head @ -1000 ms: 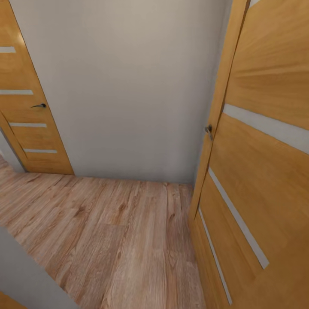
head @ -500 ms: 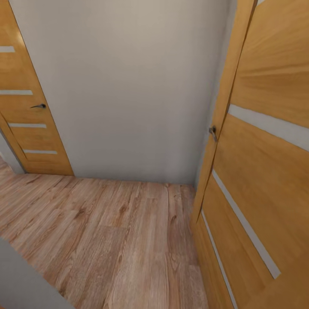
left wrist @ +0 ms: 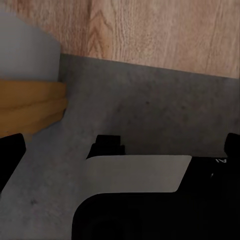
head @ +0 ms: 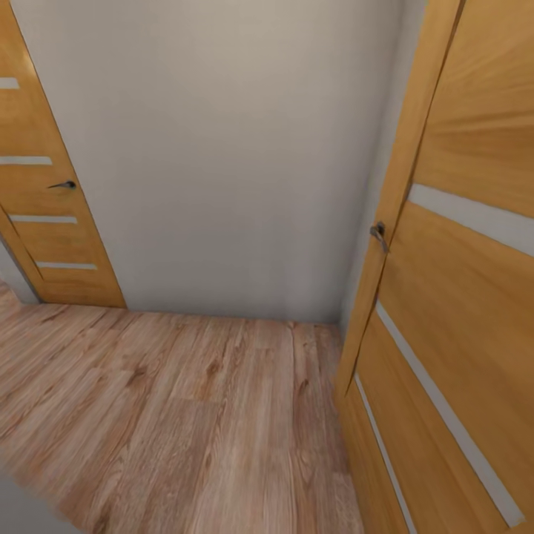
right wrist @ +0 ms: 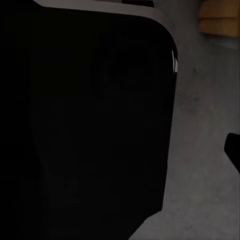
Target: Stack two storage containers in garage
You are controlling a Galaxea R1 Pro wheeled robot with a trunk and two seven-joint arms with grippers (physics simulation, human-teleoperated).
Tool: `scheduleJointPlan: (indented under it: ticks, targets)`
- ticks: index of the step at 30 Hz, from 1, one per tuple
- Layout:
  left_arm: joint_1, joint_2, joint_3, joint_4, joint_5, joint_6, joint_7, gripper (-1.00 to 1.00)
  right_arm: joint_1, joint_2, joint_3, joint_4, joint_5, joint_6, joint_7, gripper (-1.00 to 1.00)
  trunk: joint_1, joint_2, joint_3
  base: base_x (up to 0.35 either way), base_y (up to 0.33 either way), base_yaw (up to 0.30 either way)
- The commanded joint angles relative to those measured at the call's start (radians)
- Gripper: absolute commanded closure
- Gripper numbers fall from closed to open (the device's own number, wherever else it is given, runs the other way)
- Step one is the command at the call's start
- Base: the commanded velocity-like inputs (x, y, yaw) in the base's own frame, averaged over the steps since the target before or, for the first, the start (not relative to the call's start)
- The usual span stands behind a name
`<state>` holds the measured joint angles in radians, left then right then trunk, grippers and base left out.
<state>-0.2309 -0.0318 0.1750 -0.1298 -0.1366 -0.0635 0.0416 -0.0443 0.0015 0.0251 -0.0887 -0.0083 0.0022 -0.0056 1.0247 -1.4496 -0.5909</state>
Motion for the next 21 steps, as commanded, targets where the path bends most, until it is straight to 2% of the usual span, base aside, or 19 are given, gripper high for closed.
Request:
scheduleJointPlan:
  ticks: [1,9,21]
  targets:
    - [-0.001,0.000,0.008,0.001,-0.011,-0.004,0.003,-1.00,0.000,0.000,0.002,0.000,-0.001,0.000,-0.001,-1.00,0.000,0.000,-0.001,0.175,0.003,0.000]
    - [-0.001,-0.002,0.008,0.001,-0.010,-0.005,0.003,-1.00,0.000,0.000,0.002,0.000,-0.001,-0.001,-0.001,-1.00,0.000,0.000,-0.001,0.147,-0.028,0.000]
    - [-0.001,-0.002,0.008,0.001,-0.010,-0.004,0.003,-1.00,0.000,0.000,0.002,0.000,-0.001,0.000,-0.001,-1.00,0.000,0.000,-0.001,0.033,-0.004,0.000]
